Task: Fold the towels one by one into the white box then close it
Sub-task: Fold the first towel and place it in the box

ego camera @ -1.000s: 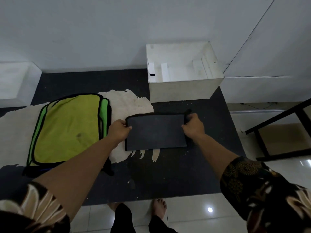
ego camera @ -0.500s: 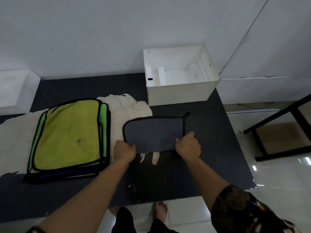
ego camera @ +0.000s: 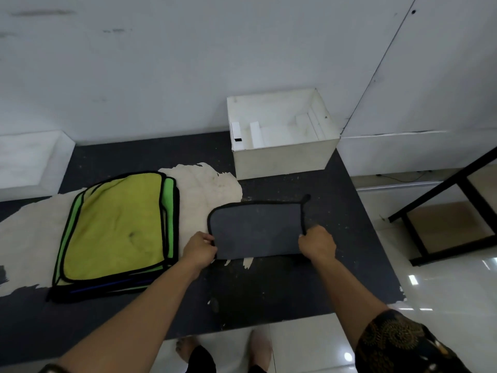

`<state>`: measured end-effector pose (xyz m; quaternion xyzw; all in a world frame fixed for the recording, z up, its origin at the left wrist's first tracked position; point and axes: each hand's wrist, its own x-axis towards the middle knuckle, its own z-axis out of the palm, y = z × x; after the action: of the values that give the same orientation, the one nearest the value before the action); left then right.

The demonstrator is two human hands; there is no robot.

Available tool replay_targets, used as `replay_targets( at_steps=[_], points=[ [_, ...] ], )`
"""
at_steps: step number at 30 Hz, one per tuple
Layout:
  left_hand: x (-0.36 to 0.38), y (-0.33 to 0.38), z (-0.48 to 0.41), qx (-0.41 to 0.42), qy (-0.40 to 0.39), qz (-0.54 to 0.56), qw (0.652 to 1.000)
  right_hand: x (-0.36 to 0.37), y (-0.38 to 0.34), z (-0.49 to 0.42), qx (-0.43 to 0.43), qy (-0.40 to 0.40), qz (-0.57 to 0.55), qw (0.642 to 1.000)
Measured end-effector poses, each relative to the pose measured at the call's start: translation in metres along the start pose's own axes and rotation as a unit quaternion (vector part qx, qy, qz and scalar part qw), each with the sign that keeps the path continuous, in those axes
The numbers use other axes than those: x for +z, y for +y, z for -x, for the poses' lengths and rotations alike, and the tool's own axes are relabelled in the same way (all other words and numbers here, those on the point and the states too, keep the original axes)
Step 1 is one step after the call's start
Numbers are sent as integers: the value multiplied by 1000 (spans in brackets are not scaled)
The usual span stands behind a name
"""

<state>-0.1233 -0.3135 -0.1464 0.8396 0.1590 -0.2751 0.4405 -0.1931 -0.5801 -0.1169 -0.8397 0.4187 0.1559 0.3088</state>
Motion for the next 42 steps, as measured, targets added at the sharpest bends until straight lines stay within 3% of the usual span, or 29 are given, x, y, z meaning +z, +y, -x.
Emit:
replay_targets(
  at_steps=[5, 19, 21, 24, 27, 30, 32, 35, 38, 42],
  points=[
    [8, -5, 9, 9, -4, -2, 1000, -11, 7, 10, -39, 11, -15, 999],
    [32, -11, 40, 67, 9, -62, 996, -8, 38, 19, 32, 66, -83, 994],
    [32, -11, 43, 82, 23, -109, 990, -6, 39, 19, 35, 62, -99, 992],
    [31, -10, 46, 147, 76, -186, 968, -7, 31, 17, 38, 63, -96, 993],
    [38, 6, 48, 249, 31, -202, 947, -10, 26, 12, 60, 54, -82, 993],
    [52, 22, 42, 347, -54, -280, 893, -12, 24, 10, 67, 38, -67, 995],
    [65, 30, 38, 362, -99, -368, 851, -13, 25, 10, 60, 32, -66, 995],
    [82, 47, 34, 353, -81, -486, 796, -14, 27, 7, 25, 32, -69, 997],
    [101, 81, 35, 339, -53, -397, 851, -16, 27, 5, -4, 34, -86, 996],
    [131, 129, 32, 183, -129, -228, 948, -16, 28, 5, -33, 42, -105, 993]
  ],
)
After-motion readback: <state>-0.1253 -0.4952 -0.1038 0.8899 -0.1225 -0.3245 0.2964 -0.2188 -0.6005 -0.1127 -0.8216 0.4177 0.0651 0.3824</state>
